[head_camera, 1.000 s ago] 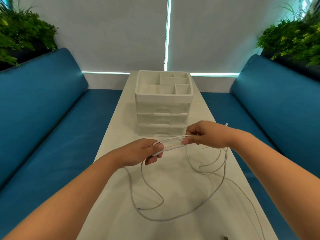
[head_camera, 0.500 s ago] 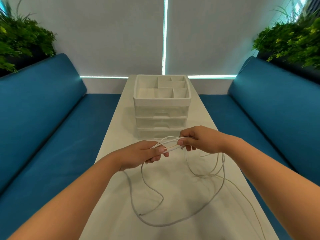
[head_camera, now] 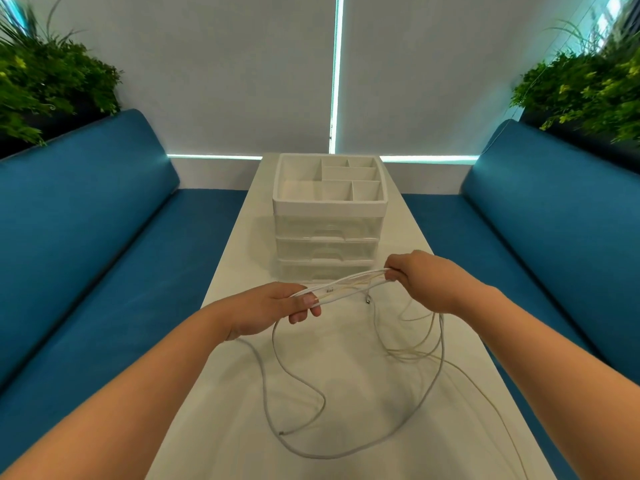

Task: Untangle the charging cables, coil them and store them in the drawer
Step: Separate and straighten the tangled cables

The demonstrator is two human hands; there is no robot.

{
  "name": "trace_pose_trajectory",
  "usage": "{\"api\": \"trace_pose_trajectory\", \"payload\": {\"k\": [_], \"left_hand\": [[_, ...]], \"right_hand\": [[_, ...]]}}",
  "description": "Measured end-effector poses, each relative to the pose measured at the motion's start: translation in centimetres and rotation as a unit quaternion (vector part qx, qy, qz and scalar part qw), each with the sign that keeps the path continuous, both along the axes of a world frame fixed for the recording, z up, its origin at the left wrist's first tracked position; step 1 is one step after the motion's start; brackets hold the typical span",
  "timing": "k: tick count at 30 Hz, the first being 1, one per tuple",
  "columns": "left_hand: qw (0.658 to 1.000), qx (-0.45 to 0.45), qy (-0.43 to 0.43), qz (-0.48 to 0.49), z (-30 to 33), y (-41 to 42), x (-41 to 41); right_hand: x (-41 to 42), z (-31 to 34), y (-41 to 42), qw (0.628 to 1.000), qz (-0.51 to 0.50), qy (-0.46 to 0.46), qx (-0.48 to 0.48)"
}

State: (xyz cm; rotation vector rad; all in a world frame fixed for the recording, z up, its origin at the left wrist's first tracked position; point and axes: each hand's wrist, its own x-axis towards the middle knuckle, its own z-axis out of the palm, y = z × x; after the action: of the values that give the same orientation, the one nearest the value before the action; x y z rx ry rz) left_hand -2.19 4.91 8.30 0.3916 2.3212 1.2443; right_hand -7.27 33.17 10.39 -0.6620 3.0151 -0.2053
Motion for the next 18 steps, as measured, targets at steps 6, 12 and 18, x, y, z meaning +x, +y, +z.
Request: {"api": "trace_pose_trajectory", "payload": {"k": [6, 12, 18], "left_hand": [[0.999, 0.033, 0.011, -0.008, 0.6, 1.1, 0.0], [0.997, 0.073, -0.001, 0.017, 0.9, 0.9, 0.1], [0.997, 0.074, -0.006, 0.016, 0.3, 0.2, 0.7]], "right_hand": [[0.9, 1.0, -2.7, 0.985, 0.072, -0.087, -0.131], [1.3, 1.0, -4.6, 0.963, 0.112, -0.105, -0.222], [0.4, 0.5, -2.1, 0.962, 0.079, -0.098, -0.241]]}}
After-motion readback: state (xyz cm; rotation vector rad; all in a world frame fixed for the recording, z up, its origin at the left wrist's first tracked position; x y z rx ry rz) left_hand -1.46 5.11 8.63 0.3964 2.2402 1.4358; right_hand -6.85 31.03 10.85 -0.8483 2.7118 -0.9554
